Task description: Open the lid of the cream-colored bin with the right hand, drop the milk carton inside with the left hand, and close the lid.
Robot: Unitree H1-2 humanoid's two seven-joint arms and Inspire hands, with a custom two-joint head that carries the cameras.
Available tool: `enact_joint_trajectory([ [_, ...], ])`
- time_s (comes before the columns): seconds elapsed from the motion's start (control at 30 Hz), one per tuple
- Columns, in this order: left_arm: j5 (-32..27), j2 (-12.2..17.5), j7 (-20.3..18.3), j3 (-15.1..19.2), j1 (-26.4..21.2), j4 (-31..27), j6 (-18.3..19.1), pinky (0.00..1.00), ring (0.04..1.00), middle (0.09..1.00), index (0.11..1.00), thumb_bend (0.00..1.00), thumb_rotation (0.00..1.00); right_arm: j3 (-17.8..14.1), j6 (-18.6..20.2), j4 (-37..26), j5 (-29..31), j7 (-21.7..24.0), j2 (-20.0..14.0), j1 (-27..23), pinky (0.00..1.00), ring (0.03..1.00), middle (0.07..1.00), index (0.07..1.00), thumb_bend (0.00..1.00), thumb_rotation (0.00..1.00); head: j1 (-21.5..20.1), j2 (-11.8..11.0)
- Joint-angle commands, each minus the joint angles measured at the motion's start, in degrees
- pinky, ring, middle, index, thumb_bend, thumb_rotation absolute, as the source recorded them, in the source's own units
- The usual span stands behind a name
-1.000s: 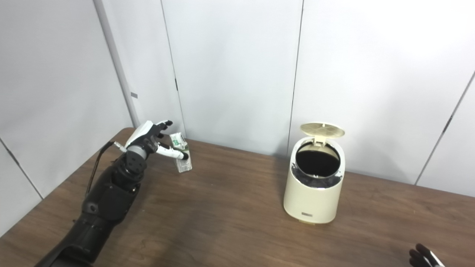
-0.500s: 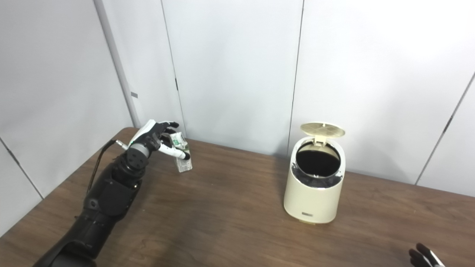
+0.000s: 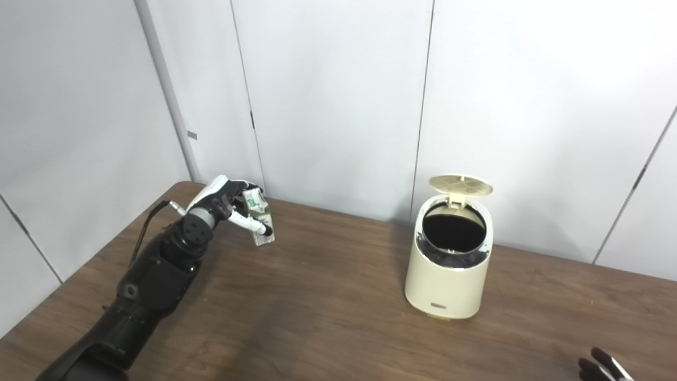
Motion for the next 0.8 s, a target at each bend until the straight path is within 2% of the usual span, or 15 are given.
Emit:
enact_joint_trajectory([
  [0.0,0.3,2.2,1.1,0.6,-2.5,-0.7,-0.8,0.67,0.746,0.793,0.787,0.85,0.05,-0.2,-0.6,-1.5,0.1,-0.2,-0.3,-0.6,0.76,0.842,0.832,0.868,0.87,1.0,-0.1,0.1],
  [0.43,-0.5,1.9,3.5,1.7,-2.7,0.4,-1.9,0.65,0.726,0.774,0.777,0.82,0.04,-0.2,-0.9,-1.1,0.2,-0.1,-0.6,-0.7,0.75,0.833,0.825,0.872,0.86,1.0,-0.7,-0.2],
  [0.57,-1.3,1.1,5.2,2.7,-2.9,1.1,-2.9,0.61,0.702,0.754,0.759,0.81,0.02,-0.3,-1.3,-0.9,0.3,-0.2,-0.6,-0.9,0.74,0.826,0.819,0.866,0.86,1.0,-0.8,-0.2],
  [0.7,-1.7,0.2,7.6,3.4,-3.3,1.9,-4.1,0.51,0.62,0.679,0.7,0.79,0.01,-0.3,-1.5,-0.8,0.3,-0.1,-0.6,-1.0,0.74,0.827,0.82,0.865,0.86,1.0,-1.0,-0.3],
  [0.77,-1.8,-0.4,9.2,3.6,-3.5,2.7,-5.1,0.49,0.59,0.644,0.678,0.78,0.0,-0.3,-1.6,-0.8,0.3,-0.1,-0.6,-1.1,0.73,0.824,0.818,0.86,0.86,1.0,-1.1,-0.3],
])
